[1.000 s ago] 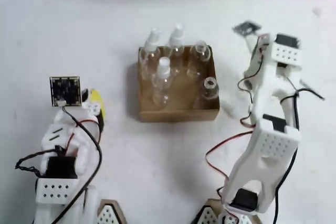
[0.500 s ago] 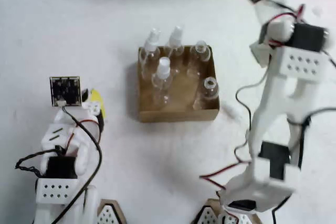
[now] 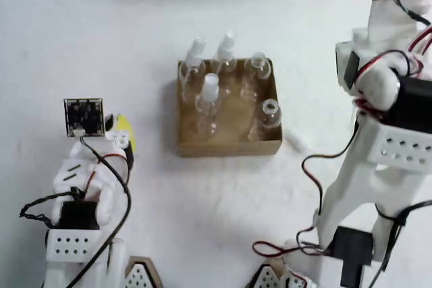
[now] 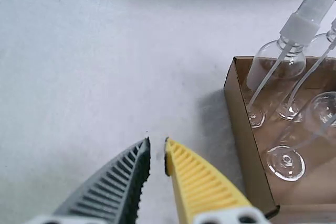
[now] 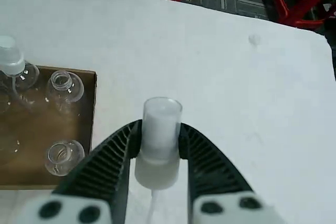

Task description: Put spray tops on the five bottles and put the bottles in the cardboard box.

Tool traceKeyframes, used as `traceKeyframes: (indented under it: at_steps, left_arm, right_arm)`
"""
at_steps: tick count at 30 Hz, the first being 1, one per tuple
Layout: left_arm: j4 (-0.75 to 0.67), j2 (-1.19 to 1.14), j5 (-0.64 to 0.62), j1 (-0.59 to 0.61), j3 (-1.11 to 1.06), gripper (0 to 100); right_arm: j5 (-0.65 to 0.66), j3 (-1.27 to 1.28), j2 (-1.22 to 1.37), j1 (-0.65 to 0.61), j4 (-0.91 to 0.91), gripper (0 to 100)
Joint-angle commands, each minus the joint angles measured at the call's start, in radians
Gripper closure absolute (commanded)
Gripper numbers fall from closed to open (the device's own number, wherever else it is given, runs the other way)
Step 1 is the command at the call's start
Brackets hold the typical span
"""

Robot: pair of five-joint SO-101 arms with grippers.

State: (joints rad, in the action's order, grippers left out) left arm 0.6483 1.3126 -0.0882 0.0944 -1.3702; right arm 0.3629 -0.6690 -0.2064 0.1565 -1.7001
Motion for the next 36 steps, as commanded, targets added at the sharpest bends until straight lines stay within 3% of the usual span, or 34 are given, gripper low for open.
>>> traceKeyframes:
  at_steps: [1, 7, 11, 18, 29, 36]
  left_arm:
    - [-0.02, 0.013, 0.0, -0.012, 0.005, 93]
    - [-0.02, 0.013, 0.0, -0.012, 0.005, 93]
    - [-0.018, 0.013, 0.0, -0.012, 0.005, 93]
    - [-0.018, 0.013, 0.0, -0.012, 0.005, 93]
    - [-0.025, 0.013, 0.0, -0.012, 0.005, 93]
    - [-0.026, 0.013, 0.0, -0.013, 0.005, 93]
  right_arm:
    - [-0.012, 0.098, -0.125, -0.019, -0.022, 98.3]
    - [-0.011, 0.281, -0.344, -0.183, 0.001, 98.3]
    - [-0.011, 0.393, -0.475, -0.254, 0.128, 98.3]
    - [-0.018, 0.671, -0.636, -0.263, 0.552, 98.3]
    - [-0.04, 1.162, -0.644, -0.303, 1.443, 98.3]
    - [-0.144, 1.073, -0.378, -0.329, 1.641, 98.3]
